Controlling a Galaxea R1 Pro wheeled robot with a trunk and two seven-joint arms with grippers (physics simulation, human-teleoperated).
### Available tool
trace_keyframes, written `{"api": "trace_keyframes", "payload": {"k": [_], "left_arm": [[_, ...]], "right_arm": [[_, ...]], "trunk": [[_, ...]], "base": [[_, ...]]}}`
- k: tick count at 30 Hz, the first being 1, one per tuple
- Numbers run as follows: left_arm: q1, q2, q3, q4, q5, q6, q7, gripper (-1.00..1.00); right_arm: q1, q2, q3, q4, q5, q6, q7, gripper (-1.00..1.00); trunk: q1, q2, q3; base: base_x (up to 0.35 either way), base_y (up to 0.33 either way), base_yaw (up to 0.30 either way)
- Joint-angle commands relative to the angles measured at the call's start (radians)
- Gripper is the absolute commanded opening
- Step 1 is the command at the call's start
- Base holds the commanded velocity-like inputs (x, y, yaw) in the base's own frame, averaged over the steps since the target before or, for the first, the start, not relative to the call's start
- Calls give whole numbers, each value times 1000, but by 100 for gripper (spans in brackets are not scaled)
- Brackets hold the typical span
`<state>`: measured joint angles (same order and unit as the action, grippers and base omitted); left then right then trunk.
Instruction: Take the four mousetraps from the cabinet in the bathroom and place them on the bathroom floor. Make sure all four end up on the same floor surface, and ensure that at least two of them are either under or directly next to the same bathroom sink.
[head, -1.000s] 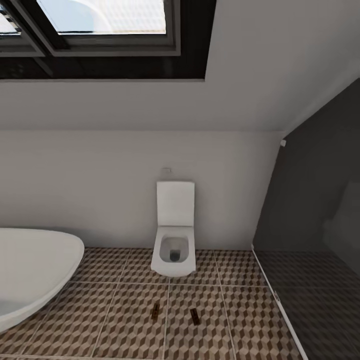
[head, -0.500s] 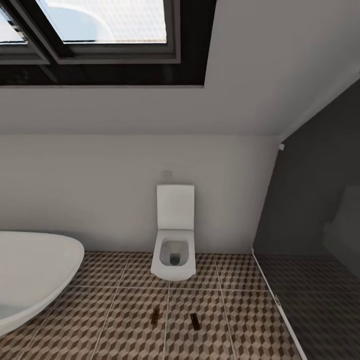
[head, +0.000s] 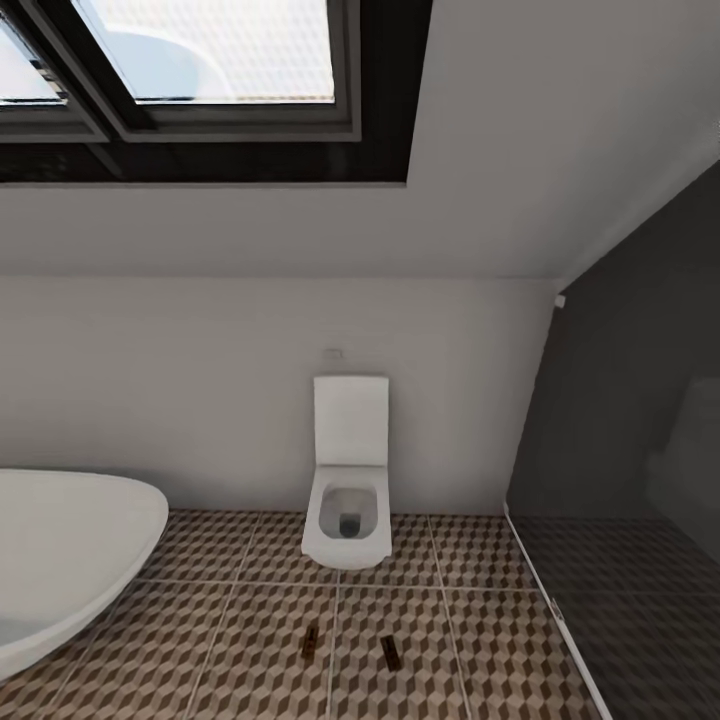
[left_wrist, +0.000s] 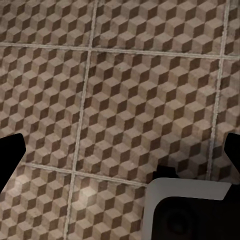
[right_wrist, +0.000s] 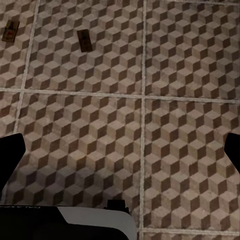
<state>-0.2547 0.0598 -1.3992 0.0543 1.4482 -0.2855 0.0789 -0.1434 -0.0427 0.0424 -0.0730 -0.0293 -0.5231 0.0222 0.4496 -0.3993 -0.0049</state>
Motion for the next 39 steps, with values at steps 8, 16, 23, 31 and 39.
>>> {"api": "trace_keyframes", "payload": {"k": [8,16,23,31,39], "left_arm": [[0,0,-7,-1,1,-1,5,100],[0,0,-7,-1,1,-1,5,100],[0,0,-7,-1,1,-1,5,100],[0,0,-7,-1,1,-1,5,100],[0,0,-7,-1,1,-1,5,100]], "right_arm": [[-1,0,4,1,-4,-3,2,100],[0,0,4,1,-4,-2,2,100],[0,0,4,1,-4,-2,2,100],[0,0,4,1,-4,-2,3,100],[-1,0,4,1,-4,-3,4,100]], "trunk": [[0,-1,12],[0,-1,16],[0,-1,17],[0,-1,17],[0,-1,17]], "base": [[0,0,0],[0,0,0],[0,0,0],[0,0,0],[0,0,0]]}}
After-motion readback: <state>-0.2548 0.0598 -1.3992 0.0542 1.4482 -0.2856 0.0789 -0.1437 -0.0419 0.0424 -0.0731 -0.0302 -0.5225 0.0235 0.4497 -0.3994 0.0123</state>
